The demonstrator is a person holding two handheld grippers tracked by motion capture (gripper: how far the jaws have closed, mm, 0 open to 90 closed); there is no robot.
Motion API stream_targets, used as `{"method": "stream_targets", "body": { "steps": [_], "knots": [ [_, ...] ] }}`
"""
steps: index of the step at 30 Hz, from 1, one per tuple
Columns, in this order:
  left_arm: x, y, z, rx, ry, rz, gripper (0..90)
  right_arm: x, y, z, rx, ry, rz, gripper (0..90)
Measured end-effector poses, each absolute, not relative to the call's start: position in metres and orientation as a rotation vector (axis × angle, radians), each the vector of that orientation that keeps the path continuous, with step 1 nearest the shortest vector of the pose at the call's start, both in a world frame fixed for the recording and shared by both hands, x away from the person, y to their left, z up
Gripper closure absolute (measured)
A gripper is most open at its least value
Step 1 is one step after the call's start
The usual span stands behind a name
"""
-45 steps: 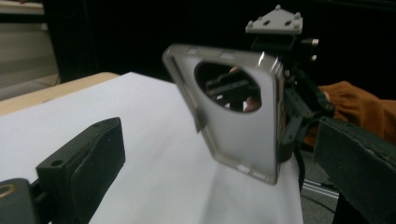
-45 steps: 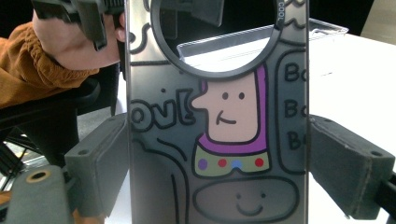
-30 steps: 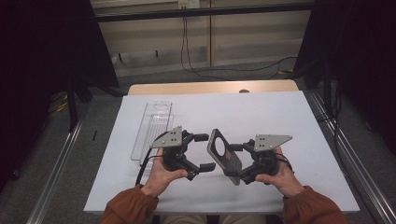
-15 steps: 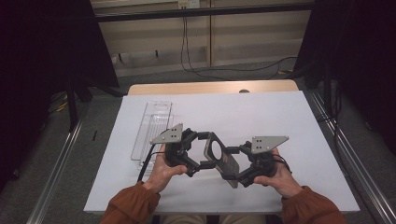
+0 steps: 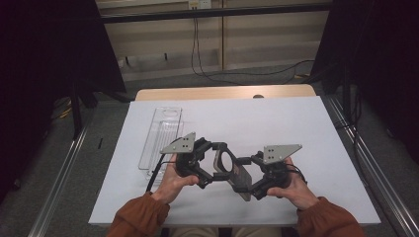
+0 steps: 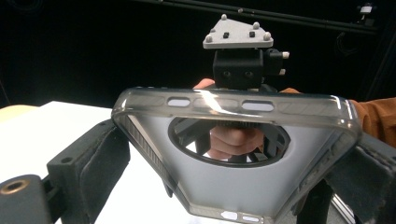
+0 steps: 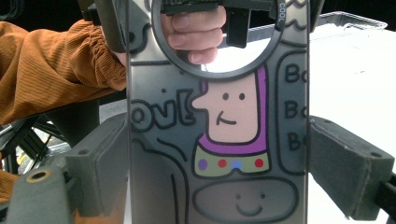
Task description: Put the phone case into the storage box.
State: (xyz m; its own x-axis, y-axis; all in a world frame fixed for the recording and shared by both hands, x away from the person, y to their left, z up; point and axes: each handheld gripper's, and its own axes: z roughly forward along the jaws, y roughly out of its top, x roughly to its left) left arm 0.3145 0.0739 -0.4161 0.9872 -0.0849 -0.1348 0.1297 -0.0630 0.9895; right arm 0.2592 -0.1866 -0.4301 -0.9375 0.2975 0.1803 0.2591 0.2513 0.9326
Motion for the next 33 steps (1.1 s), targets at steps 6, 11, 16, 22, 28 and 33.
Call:
{"method": "stream_targets", "body": {
  "steps": [6,11,16,22,28,33],
  "knots": [
    [0.3142,0.0725,-0.417,1.636,0.042,-0.186,5.9,0.2589,-0.1865,-0.4306,0.547,2.475,1.816,12.3],
    [0.314,0.072,-0.4181,1.644,0.041,-0.192,5.7,0.2594,-0.1854,-0.4318,0.545,2.49,1.815,12.3],
    [0.3135,0.0712,-0.4189,1.646,0.023,-0.209,9.0,0.2591,-0.1843,-0.4326,0.544,2.498,1.816,12.3],
    [0.3139,0.0709,-0.4196,1.638,0.035,-0.22,10.4,0.2597,-0.1846,-0.4331,0.548,2.495,1.821,12.2],
    [0.3144,0.0707,-0.4195,1.64,0.031,-0.22,11.7,0.26,-0.1849,-0.4331,0.546,2.497,1.812,12.1],
    [0.3138,0.0703,-0.4193,1.65,0.036,-0.224,12.1,0.2607,-0.1846,-0.4339,0.549,2.504,1.802,11.8]
  ]
}}
